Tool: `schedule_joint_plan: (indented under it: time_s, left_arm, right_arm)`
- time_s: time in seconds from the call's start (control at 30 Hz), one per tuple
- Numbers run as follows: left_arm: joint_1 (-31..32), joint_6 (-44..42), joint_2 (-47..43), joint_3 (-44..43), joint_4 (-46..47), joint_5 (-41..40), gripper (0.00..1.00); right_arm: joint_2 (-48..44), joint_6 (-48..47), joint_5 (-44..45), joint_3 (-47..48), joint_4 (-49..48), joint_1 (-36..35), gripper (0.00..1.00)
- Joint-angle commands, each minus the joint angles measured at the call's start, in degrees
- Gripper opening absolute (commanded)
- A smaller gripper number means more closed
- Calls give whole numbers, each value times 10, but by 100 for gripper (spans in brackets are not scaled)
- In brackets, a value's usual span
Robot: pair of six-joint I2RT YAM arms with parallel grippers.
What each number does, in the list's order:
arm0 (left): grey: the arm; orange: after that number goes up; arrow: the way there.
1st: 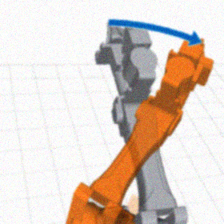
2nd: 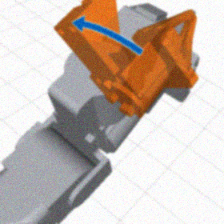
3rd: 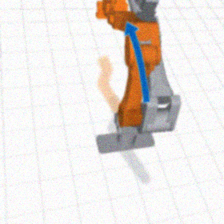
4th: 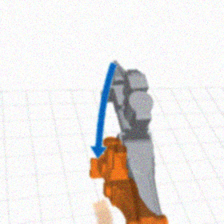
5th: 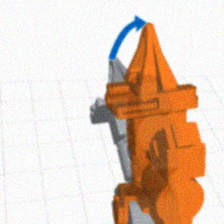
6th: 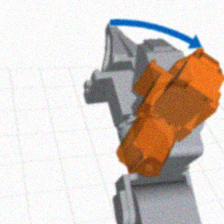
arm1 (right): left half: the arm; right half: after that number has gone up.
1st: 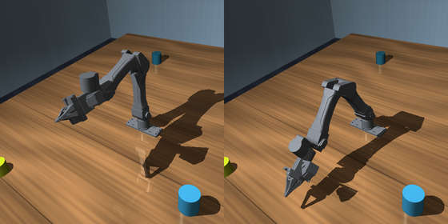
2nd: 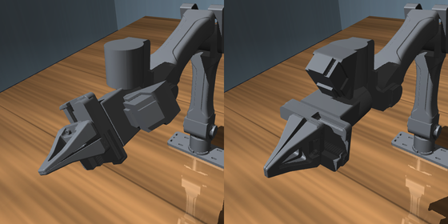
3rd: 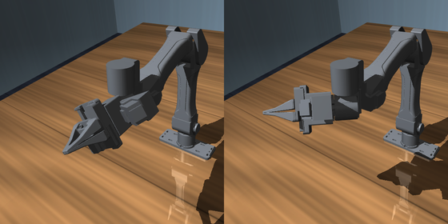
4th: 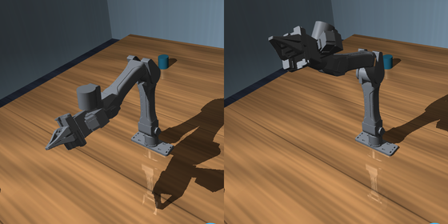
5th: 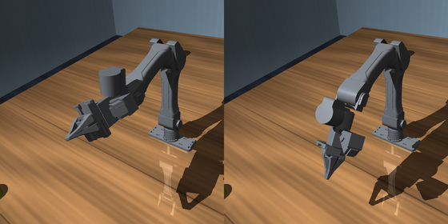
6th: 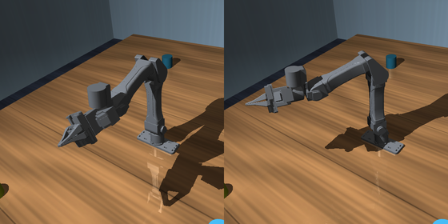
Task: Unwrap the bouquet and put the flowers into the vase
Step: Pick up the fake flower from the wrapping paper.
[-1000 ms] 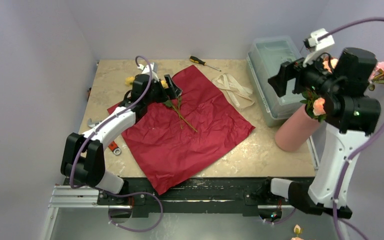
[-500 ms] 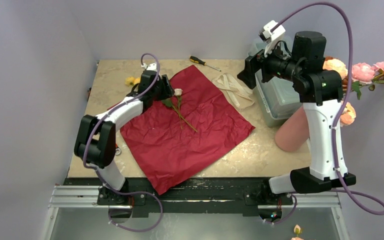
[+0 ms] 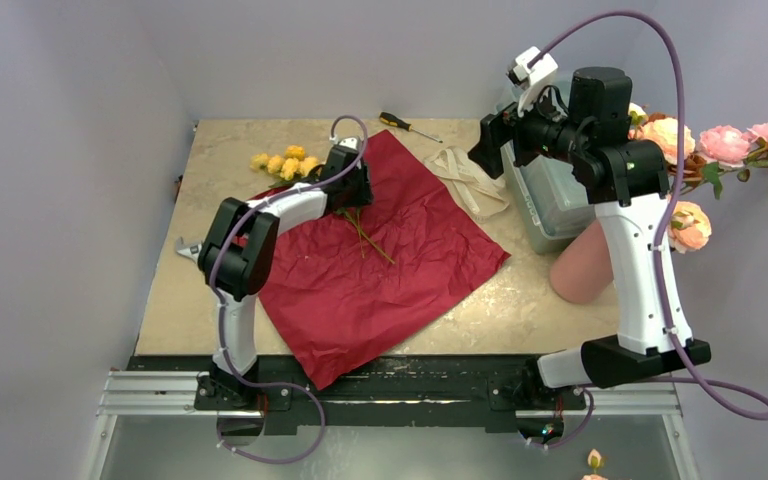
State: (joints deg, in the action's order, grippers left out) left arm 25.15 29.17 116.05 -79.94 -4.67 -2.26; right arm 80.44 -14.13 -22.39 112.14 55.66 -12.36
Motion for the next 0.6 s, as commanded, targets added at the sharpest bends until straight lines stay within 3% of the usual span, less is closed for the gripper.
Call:
schedule_joint_plan:
  time_s: [0.0, 0.3, 0.37, 0.57]
  left_arm:
    - [9, -12, 18, -34, -25, -74, 43]
    - [22, -18, 62, -59, -70, -140, 46]
    - [22, -20, 68, -63, -69, -132, 40]
    - [21, -16, 24, -60, -38, -100, 10]
  right_arm:
    - [-14, 11, 18, 14, -13, -2, 98]
    - [-14, 12, 22, 6, -19, -2, 98]
    - [-14, 13, 22, 6, -19, -2, 98]
    - [-18, 36, 7, -18, -40, -3, 98]
